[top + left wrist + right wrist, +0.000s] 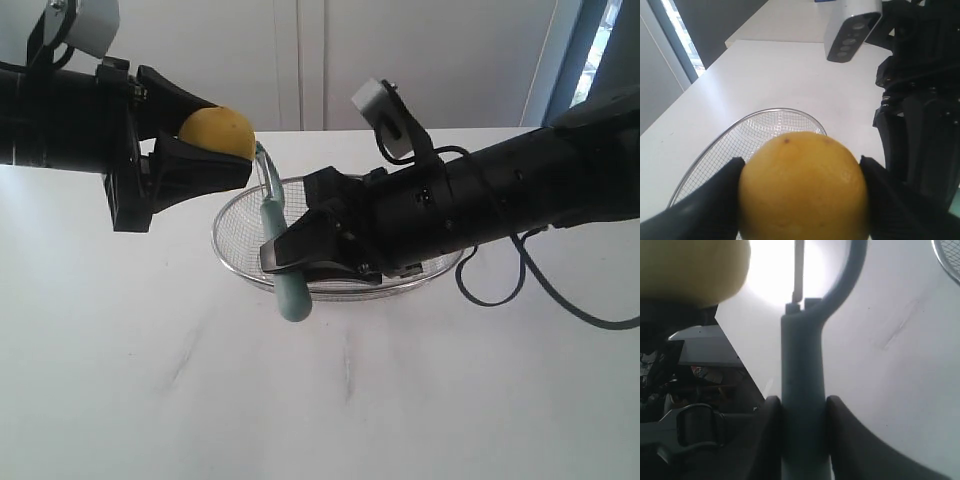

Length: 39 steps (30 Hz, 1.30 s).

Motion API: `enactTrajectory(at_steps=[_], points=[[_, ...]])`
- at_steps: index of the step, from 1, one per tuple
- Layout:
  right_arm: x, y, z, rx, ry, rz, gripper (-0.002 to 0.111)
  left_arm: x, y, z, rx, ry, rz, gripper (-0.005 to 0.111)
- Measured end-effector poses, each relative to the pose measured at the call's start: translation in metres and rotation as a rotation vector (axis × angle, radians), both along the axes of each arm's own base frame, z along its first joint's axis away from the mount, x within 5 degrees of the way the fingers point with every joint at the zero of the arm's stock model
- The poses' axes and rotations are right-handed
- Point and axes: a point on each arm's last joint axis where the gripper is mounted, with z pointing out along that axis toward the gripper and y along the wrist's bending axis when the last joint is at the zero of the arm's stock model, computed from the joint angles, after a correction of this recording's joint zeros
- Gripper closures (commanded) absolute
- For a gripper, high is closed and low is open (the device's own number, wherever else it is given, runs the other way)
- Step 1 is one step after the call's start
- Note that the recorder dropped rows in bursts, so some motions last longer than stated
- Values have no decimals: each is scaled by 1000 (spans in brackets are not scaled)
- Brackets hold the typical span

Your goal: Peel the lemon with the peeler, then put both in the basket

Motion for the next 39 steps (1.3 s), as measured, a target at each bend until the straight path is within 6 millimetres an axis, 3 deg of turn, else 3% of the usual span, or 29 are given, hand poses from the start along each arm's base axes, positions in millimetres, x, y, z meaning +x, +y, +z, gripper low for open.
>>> enactTrajectory(at_steps=[12,22,34,39], points=[[1,0,2,13,-15,-6,108,0,0,0,1,-2,-1,107],[-4,-4,17,14,-85,-33,108,0,0,0,1,-2,-1,107],[-28,-15,57,41,-228,-33,108,0,0,0,1,-2,-1,107],[-40,-29,70,-65,-296,-89,108,0,0,0,1,-2,-1,107]])
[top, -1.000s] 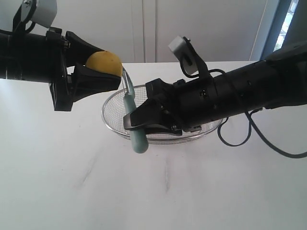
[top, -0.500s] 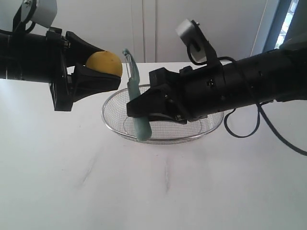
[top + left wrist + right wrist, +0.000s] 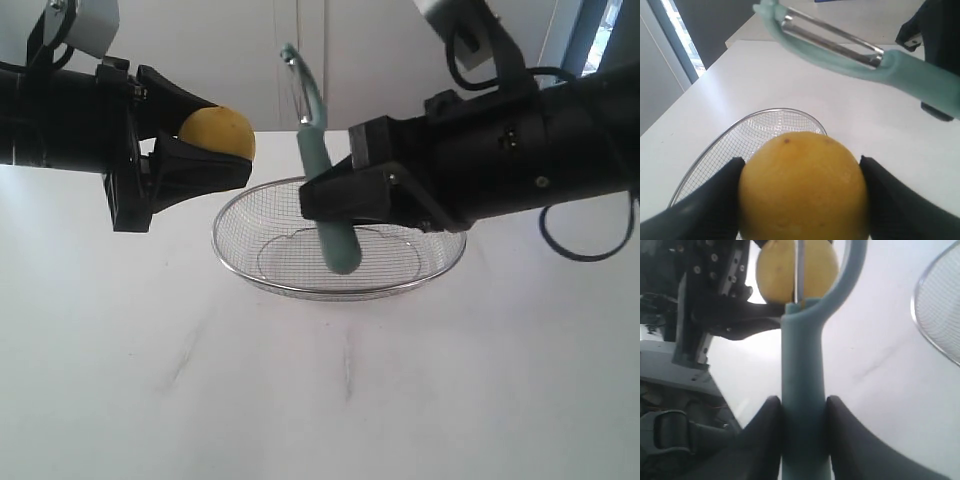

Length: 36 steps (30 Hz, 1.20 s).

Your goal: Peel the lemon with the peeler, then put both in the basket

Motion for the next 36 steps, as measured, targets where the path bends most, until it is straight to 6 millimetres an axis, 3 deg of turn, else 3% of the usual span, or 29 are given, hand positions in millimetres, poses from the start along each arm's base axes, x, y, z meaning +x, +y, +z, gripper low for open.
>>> enactTrajectory(at_steps=[9,14,20,24,28,36], points=[[-23,-32,22,-181,-128,-179,108,0,0,0,0,0,0,107],[-23,-36,20,-238,-144,-195,108,0,0,0,0,0,0,107],[-4,-29,-12,-286,-34,-196,108,0,0,0,0,0,0,107],[14,-15,-46,-267,107,-168,108,0,0,0,0,0,0,107],[27,3,-66,-185,180,-113,108,0,0,0,0,0,0,107],[24,36,-82,-129,216,-52,108,0,0,0,0,0,0,107]])
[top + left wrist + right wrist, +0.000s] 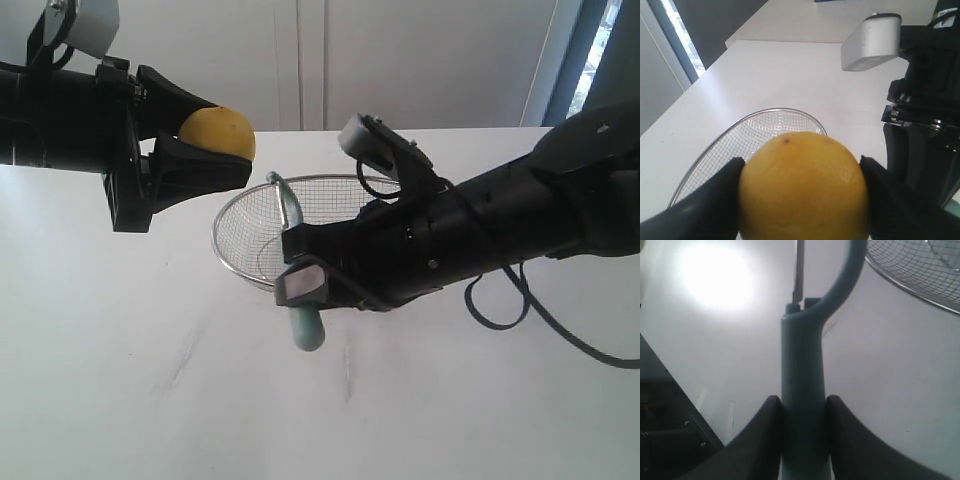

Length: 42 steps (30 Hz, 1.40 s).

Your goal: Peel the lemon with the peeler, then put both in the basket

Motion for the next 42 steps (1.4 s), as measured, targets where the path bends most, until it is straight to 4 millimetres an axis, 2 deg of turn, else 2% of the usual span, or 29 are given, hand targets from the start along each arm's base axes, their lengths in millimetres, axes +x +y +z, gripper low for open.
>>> enactTrajectory(at_steps=[4,11,19,35,42], points=[[-1,6,3,14,-6,10,108,0,0,0,0,0,0,107],[6,12,22,57,-55,9,108,0,0,0,2,-1,-1,107],[3,12,28,73,-61,22,108,0,0,-1,8,-3,-1,107],[-24,-5,79,139,-227,38,108,0,0,-1,14,-6,1,107],[-47,-24,104,87,-344,47,108,0,1,-1,21,-8,0,107]])
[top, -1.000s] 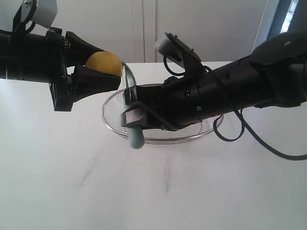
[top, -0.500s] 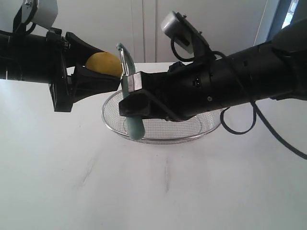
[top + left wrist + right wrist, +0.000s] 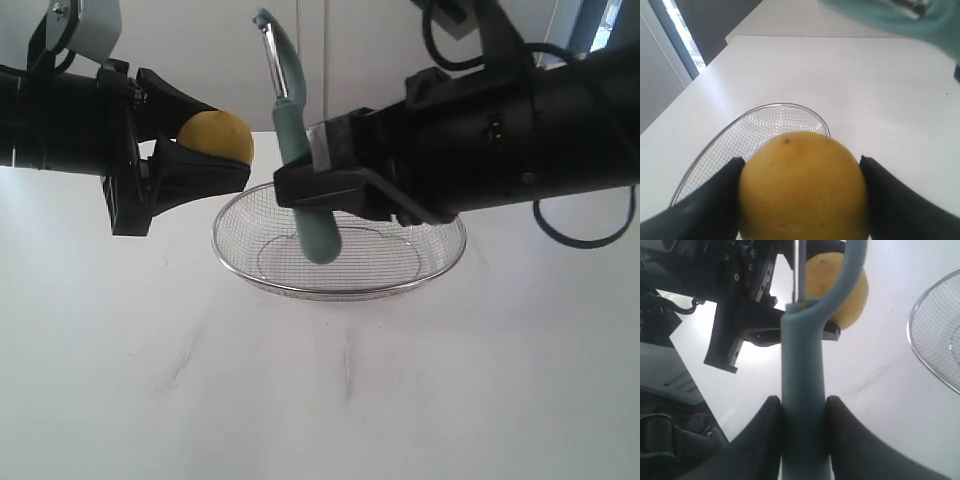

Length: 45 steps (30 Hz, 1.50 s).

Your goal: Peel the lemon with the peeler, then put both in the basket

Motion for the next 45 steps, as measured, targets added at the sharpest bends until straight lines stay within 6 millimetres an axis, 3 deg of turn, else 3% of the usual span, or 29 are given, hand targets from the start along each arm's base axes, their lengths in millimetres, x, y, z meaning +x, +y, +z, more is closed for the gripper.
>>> enactTrajectory(at_steps=[9,22,37,45], points=[[-25,-30,20,-106,-99,-100,108,0,0,0,1,-1,1,107],[-19,-39,10,-249,-85,-174,108,0,0,-1,6,5,1,107],[26,-45,-28,-362,60,-244,108,0,0,-1,6,6,1,107],[59,-16,-74,-252,248,-119,108,0,0,-1,6,6,1,107]])
